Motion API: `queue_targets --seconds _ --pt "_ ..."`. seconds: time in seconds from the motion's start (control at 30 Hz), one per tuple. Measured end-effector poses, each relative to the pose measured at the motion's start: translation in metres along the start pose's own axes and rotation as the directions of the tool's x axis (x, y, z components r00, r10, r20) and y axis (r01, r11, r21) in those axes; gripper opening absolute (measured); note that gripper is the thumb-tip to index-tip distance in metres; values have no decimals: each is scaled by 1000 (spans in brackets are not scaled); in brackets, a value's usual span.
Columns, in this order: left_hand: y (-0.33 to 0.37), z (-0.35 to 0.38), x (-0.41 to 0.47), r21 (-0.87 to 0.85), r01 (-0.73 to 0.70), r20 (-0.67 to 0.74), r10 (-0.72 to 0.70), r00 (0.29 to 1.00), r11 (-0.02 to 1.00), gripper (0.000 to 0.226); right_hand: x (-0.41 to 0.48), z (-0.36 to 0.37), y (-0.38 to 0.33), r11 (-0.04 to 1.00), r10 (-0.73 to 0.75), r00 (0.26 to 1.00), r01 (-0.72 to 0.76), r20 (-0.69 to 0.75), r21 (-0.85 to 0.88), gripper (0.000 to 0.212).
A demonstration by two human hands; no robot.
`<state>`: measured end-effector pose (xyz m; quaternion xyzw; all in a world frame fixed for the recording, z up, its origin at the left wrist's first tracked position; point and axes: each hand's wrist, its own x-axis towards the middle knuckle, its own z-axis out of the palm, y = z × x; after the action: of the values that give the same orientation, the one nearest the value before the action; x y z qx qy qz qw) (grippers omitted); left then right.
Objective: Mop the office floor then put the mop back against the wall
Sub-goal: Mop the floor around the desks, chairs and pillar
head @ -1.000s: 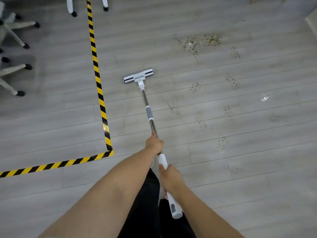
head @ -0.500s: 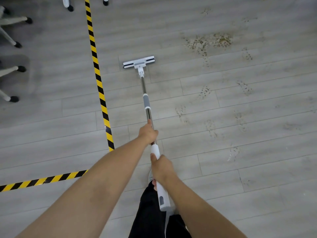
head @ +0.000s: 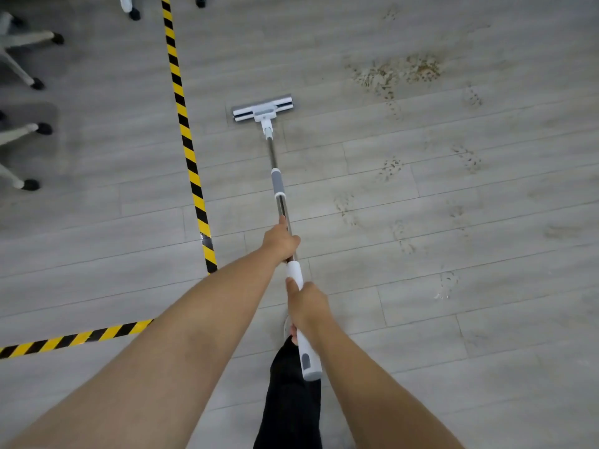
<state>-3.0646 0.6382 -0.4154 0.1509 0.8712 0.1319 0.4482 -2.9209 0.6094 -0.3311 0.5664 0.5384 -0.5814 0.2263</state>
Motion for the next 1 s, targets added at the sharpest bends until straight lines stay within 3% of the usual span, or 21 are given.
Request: queue_targets --seconds 0.47,0.67,0.8,1.0 --pt "-76 174 -244 -60 31 6 -30 1000 998 53 -174 -3 250 976 67 993 -85 93 200 38" --pt "-112 237 -355 -24 37 41 -36 999 999 48 -253 8 350 973 121 987 -138 103 186 36" --pt "-127 255 -397 -72 75 62 -70 996 995 45 -291 11 382 980 110 988 -125 106 155 37" --pt "-130 235 -401 -55 63 34 -61 998 996 36 -297 17 366 998 9 997 -14 79 61 26"
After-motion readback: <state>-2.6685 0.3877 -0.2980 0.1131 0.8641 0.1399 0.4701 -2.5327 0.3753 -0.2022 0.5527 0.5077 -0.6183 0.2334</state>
